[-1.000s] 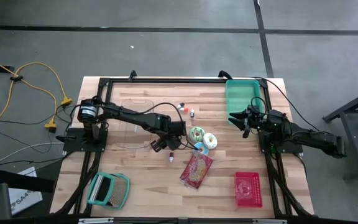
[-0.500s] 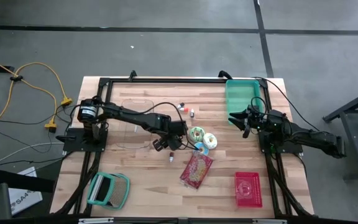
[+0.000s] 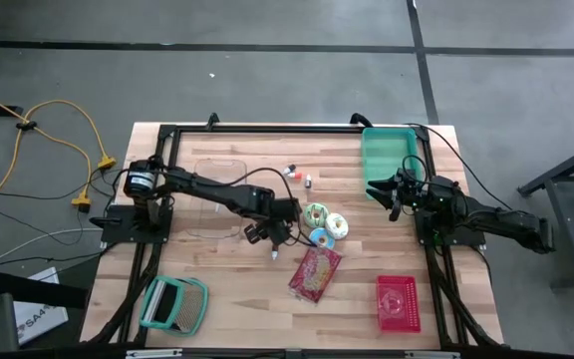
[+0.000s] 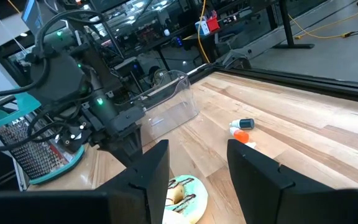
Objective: Pick & Place Food Item
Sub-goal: Put the black food coloring bottle into the red bin
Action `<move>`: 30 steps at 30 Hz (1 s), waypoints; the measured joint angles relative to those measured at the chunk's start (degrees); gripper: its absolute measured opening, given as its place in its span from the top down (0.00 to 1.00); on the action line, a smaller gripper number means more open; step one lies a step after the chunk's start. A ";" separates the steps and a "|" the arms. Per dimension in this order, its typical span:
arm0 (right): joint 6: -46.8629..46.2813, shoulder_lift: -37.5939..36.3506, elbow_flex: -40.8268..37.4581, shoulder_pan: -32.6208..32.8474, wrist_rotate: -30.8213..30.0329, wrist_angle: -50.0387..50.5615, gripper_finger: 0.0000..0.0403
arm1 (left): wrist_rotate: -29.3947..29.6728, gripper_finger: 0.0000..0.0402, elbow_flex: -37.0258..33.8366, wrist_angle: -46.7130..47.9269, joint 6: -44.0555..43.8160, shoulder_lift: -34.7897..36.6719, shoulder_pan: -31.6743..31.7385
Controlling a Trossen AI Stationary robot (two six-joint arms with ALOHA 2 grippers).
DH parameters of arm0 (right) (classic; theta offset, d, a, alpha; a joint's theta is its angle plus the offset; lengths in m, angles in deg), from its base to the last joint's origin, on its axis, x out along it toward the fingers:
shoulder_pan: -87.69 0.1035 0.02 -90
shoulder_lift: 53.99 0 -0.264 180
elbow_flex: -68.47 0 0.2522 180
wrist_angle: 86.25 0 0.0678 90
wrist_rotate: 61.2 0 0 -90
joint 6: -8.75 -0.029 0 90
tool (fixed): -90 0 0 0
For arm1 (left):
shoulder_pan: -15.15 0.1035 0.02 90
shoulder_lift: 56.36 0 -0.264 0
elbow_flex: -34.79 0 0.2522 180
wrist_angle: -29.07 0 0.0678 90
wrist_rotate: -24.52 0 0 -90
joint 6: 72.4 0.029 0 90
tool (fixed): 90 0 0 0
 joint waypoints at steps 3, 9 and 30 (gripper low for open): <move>0.00 -0.01 0.00 -0.01 0.00 0.00 0.63 | -0.02 0.44 1.26 0.11 0.95 0.00 0.02; 0.00 -0.02 0.00 0.00 0.00 0.00 0.63 | -0.18 0.44 3.96 1.79 -0.88 0.00 0.13; 0.00 -0.02 0.00 0.00 -0.01 -0.02 0.63 | -4.98 0.47 14.94 17.79 -5.95 -7.36 4.99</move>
